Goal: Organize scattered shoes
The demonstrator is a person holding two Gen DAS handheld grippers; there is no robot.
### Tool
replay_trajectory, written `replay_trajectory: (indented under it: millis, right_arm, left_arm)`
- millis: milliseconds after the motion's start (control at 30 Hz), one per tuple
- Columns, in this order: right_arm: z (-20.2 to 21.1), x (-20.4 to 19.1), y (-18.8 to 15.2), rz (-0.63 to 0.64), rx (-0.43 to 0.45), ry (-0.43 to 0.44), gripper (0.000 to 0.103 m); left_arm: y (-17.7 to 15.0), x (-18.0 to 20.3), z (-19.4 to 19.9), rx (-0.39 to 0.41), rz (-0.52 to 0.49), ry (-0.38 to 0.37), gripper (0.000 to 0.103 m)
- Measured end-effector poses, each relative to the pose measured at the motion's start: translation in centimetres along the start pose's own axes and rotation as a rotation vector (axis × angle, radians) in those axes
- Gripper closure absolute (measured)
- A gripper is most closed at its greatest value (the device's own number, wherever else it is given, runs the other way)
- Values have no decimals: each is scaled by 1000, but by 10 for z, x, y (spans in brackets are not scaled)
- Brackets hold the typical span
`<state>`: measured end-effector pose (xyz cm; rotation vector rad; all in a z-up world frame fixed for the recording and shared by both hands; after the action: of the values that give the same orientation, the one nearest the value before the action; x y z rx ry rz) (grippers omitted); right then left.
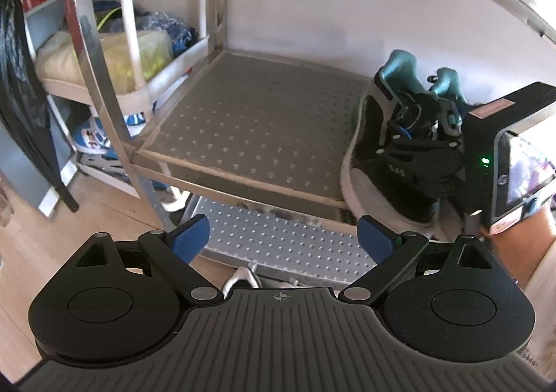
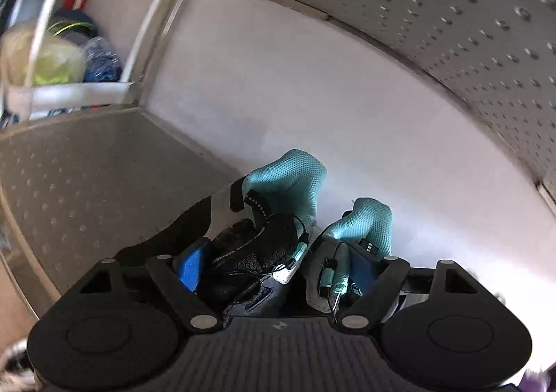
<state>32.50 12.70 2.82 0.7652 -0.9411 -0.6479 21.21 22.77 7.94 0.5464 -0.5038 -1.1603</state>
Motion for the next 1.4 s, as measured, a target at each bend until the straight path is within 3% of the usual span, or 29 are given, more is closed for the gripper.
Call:
replay_trajectory:
  millis: [100,267,467,633,733,867,1000,1100,1233,1333,1400]
  right_arm:
    - [-6,7,-2,8,11,-8,23]
    - [-28,21,-1,-60,-13,-106,24]
    - [-41,29,-1,-43,-24,-78,21]
    - [-39,37,4,-105,-37,-45,17]
    - [-5,37,8,-167,-9,-20,15]
    - [73,28,-18,-221,-9,70,15]
    - [127,40,-57,-222,-114,108,17]
    - [150,73,-81,-211,-164,91,21]
    - [156,115,-101,-259,-159,53,40]
    - [145,119,-121,-271,-165,13,46]
    - [130,109,-127,-219,-221,49,63]
  left_arm:
    - [-1,6,-2,-7,-18,-10,8]
    - [-2,11,-6,-12,-45,-10,8]
    - [-2,8,-10,-21,-48,3,8]
    - [-3,8,-10,-21,-69,3,8]
    - [-4,4,-13,-35,-71,10,8]
    - [-7,4,-12,-47,-69,6,8]
    - [-14,17,-7,-56,-105,-11,8]
    - [-22,34,-3,-70,-145,-34,8]
    - [-37,67,-9,-119,-239,-46,8]
    - [-40,80,-12,-131,-257,-50,8]
    - [-39,87,-14,-132,-260,-49,8]
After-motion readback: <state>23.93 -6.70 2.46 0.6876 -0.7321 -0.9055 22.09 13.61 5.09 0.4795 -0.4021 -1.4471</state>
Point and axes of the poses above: each gripper's, at about its wrist camera, not at the fingertips, and z roughly against the way its jaws point, x to its right, y to its top, the point moved 3 cm from there along -z, roughly the way its jaws point, and after that the axes turned 1 degree about -z, right-handed, at the moved point
